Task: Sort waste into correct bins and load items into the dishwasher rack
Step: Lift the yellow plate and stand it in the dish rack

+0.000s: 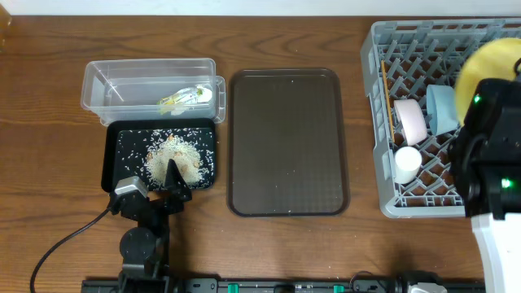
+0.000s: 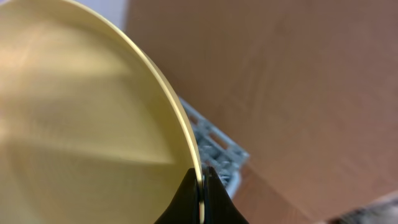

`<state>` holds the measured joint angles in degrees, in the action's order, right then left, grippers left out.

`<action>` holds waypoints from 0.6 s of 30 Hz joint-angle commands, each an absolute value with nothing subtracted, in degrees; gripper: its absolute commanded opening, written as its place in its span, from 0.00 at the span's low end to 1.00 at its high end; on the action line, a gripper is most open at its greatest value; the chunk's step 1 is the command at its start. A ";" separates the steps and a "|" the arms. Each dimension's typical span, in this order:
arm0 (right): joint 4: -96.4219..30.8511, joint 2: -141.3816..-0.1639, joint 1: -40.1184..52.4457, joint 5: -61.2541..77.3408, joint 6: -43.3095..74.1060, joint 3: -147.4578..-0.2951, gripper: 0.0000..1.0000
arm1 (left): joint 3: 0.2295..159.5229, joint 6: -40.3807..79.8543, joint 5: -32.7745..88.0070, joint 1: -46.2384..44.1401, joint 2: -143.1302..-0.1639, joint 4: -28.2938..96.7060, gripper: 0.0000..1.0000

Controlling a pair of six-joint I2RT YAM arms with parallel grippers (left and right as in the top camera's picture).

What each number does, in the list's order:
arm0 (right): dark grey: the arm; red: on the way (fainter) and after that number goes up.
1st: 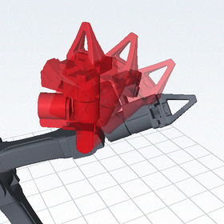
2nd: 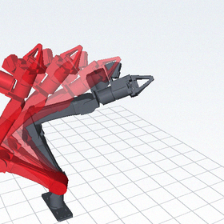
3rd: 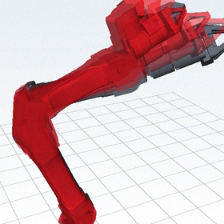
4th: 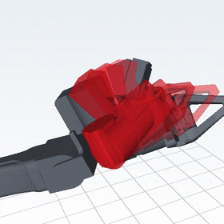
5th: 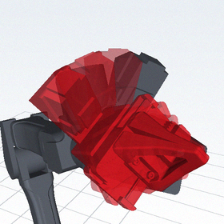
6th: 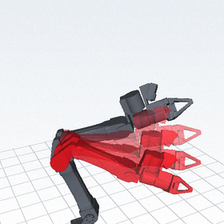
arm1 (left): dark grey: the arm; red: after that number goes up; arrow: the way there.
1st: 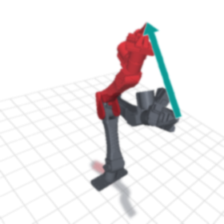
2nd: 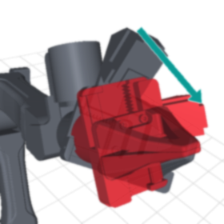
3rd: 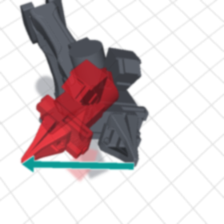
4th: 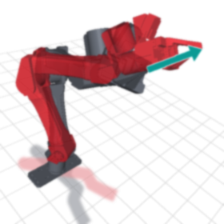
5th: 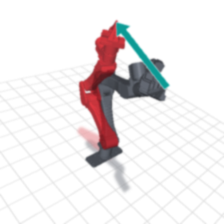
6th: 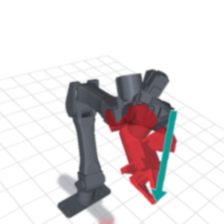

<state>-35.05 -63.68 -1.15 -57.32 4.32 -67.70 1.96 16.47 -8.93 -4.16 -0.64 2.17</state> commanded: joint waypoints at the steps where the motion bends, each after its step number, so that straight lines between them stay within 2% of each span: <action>1: -33.23 -67.07 -4.49 -61.47 2.17 -67.81 0.01 | 0.23 15.90 -8.99 -3.77 -0.60 3.14 0.95; 8: -26.63 -77.60 -7.79 -61.76 -8.38 -67.81 0.01 | 0.23 15.90 -8.99 -3.77 -0.60 3.14 0.95; 18: -19.03 -89.27 -6.11 -62.74 -15.90 -67.81 0.01 | 0.23 15.90 -8.99 -3.77 -0.60 3.14 0.95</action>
<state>-19.88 -88.77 -7.22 -61.56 -12.64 -67.68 1.96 16.47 -8.93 -4.16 -0.64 2.17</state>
